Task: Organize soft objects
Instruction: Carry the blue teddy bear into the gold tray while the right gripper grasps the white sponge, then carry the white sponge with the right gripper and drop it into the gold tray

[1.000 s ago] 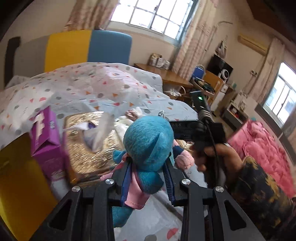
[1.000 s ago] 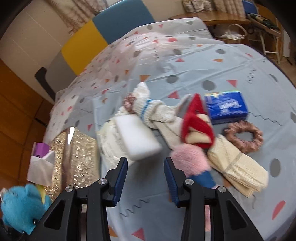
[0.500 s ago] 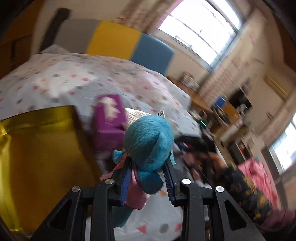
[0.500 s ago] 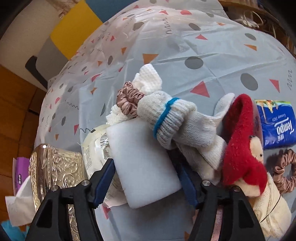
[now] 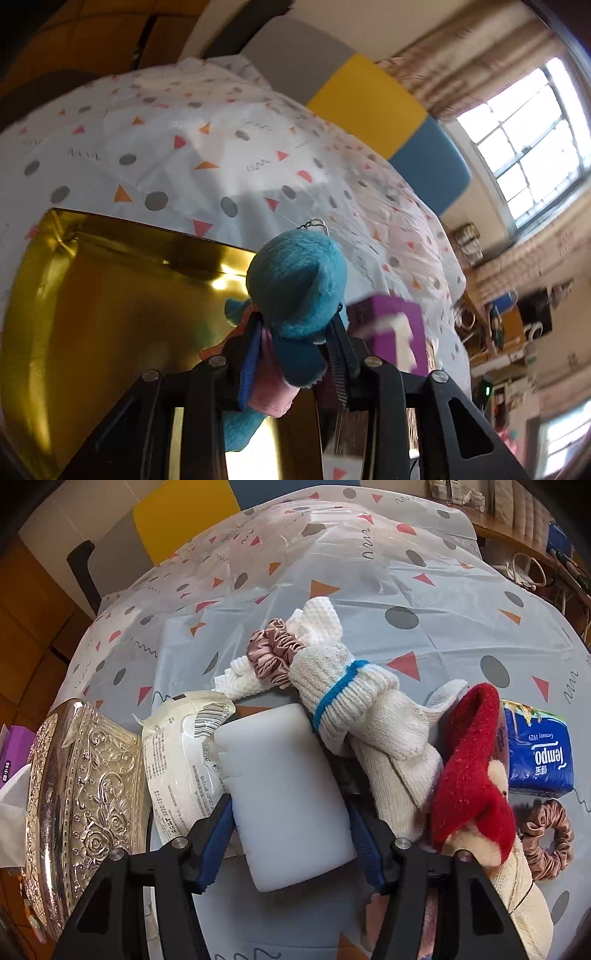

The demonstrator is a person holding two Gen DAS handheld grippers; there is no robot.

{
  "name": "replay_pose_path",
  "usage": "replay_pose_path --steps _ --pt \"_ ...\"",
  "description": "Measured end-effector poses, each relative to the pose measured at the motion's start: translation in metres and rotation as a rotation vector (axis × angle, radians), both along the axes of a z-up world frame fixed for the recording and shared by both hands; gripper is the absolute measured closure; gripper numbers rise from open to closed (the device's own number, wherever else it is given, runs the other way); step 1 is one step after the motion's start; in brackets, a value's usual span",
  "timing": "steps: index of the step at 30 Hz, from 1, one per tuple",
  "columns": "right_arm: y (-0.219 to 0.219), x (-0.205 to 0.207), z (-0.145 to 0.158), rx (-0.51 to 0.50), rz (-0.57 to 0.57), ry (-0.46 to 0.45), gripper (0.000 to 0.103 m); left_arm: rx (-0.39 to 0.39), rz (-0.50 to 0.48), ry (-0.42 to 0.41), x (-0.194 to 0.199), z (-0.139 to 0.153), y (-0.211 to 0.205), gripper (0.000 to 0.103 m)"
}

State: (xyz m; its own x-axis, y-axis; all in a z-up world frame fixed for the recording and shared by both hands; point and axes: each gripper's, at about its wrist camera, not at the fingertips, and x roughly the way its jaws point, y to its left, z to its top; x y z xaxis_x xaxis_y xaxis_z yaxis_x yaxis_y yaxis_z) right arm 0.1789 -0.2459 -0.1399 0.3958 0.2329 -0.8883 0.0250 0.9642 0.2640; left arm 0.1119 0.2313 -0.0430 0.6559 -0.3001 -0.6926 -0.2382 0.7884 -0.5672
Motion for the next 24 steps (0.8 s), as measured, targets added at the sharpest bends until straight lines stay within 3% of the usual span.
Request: replay_pose_path --steps 2,6,9,17,24 --pt "0.000 -0.001 0.000 -0.007 0.007 -0.002 0.041 -0.037 0.024 0.041 0.014 -0.012 0.007 0.061" --pt "0.002 -0.001 0.001 -0.018 0.017 -0.007 0.041 -0.006 0.056 0.104 0.025 -0.029 0.008 0.053" --pt "0.004 0.001 0.000 -0.014 0.023 -0.009 0.043 0.062 0.063 0.092 0.012 -0.029 0.006 0.044" --pt "-0.001 -0.002 0.009 0.038 0.022 -0.025 0.046 0.303 -0.009 0.022 -0.052 -0.017 -0.014 0.036" --pt "-0.006 -0.009 0.028 0.164 -0.010 -0.079 0.046 0.369 -0.053 0.018 -0.091 -0.018 -0.022 0.036"
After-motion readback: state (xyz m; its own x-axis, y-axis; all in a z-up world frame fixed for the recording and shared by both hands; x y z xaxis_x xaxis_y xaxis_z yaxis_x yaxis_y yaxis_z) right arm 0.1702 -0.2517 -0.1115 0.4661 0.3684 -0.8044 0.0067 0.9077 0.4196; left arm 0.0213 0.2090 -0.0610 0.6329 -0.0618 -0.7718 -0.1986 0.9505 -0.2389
